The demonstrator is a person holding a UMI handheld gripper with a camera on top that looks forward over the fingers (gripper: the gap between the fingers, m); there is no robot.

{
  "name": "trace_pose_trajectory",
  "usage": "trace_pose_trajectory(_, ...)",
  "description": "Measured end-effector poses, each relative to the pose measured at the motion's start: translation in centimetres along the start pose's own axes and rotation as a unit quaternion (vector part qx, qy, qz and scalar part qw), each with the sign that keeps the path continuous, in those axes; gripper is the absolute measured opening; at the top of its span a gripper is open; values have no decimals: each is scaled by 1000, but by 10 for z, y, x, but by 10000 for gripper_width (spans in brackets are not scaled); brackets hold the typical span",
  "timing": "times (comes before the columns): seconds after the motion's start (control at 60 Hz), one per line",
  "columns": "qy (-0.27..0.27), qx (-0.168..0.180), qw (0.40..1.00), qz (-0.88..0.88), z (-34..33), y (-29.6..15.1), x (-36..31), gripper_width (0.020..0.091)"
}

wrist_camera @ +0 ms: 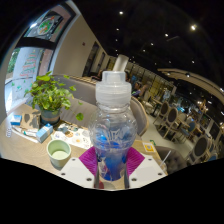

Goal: Pour water

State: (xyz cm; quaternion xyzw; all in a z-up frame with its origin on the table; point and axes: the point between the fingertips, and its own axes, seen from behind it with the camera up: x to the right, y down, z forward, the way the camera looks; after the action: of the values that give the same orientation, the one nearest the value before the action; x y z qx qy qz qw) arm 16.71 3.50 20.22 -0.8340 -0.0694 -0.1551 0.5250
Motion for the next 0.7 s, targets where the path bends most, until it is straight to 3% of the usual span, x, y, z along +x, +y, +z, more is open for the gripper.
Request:
trace_pose_trajectory(0.2,-61,-8,992,112,18,57,-22,336)
trace_pose_trajectory(0.517,-81,-38,983,162,43,123,-55,354)
trace_pose_trajectory(0.55,-77,-21,983,165,42,123,-55,363)
trace_pose_trajectory(0.7,-72,-9,985,155,40,123,-56,432)
